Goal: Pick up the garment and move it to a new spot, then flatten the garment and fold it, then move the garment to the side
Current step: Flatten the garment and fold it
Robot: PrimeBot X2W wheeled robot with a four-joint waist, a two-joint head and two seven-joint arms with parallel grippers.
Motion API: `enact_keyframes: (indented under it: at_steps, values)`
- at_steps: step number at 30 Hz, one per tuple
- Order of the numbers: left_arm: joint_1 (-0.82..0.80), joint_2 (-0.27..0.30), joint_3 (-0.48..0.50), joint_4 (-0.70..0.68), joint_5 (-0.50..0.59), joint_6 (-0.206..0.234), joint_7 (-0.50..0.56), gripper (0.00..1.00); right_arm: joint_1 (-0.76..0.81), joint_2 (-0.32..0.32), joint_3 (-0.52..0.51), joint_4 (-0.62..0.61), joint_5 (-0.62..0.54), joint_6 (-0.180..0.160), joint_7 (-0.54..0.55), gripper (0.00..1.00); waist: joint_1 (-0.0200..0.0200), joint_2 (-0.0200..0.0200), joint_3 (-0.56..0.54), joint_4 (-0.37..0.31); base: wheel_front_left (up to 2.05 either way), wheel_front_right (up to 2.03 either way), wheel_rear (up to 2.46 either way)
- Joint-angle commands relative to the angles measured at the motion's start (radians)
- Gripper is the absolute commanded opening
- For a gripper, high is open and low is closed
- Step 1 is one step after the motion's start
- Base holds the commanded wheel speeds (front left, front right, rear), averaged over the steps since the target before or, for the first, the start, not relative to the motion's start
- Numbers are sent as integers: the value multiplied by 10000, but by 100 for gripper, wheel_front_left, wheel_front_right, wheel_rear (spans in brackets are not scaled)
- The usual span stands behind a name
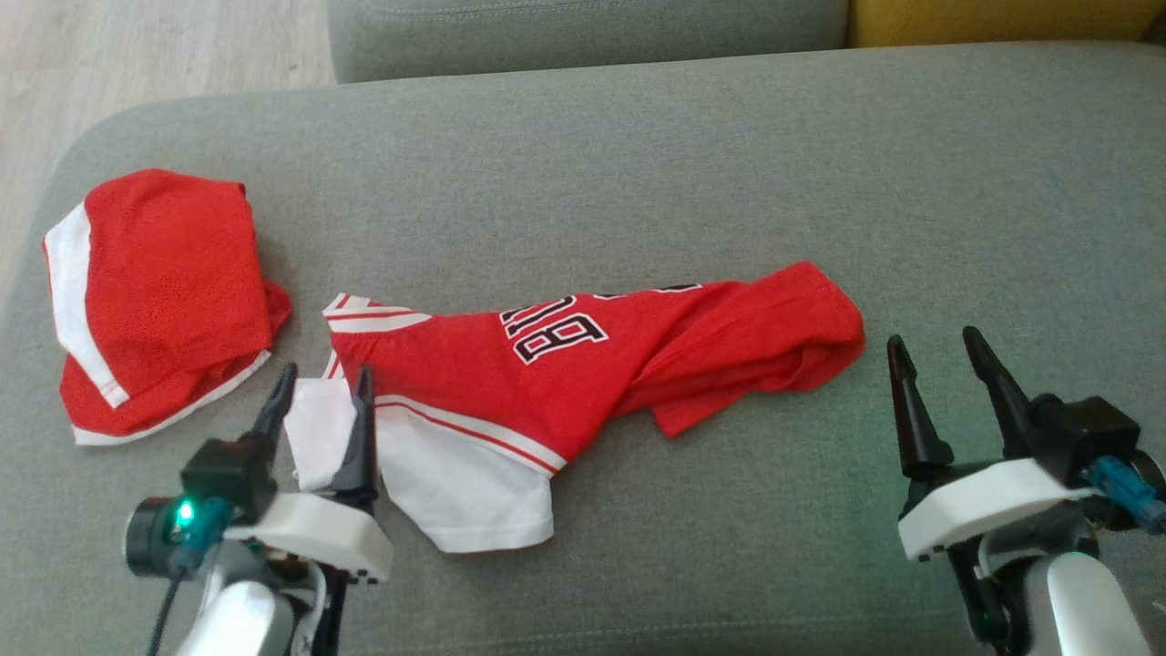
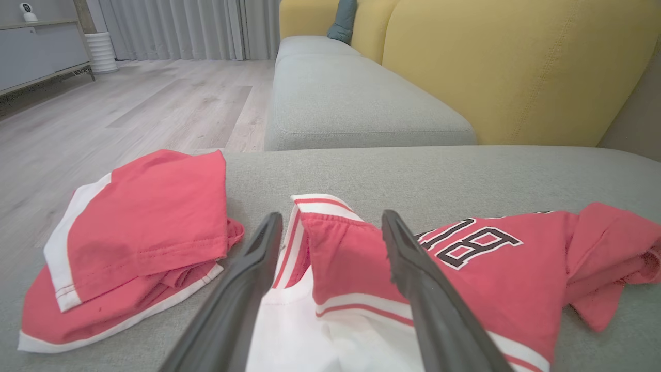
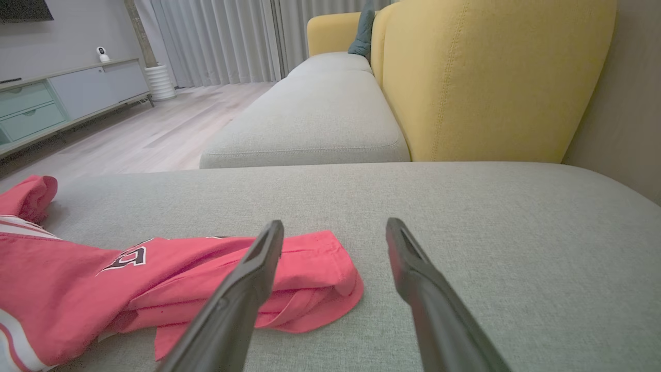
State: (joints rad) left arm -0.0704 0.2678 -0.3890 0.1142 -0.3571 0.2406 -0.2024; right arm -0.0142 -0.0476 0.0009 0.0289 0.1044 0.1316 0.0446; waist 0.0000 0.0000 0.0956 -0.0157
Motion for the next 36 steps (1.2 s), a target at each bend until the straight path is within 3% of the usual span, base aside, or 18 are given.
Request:
enact_keyframes:
  at_steps: [1,21,27,36]
  values:
    - [-422,254,521,-254,-93,48,-150,100,-233,-92,198,-422,-70,-9,9,100,0,0,16,0,0,0,0]
    - [-809,190,455,-45,-141,-77,-375,100,-629,-419,252,-103,230,-9,106,100,0,0,496,214,0,0,0]
    - [-1299,117,367,-57,-54,-165,-424,100,-1290,-831,309,521,666,-9,371,100,0,0,1133,424,0,0,0]
    - [-2089,-111,194,109,125,-359,-519,100,-2903,-1899,958,1770,1847,-9,1786,100,0,0,2008,761,0,0,0]
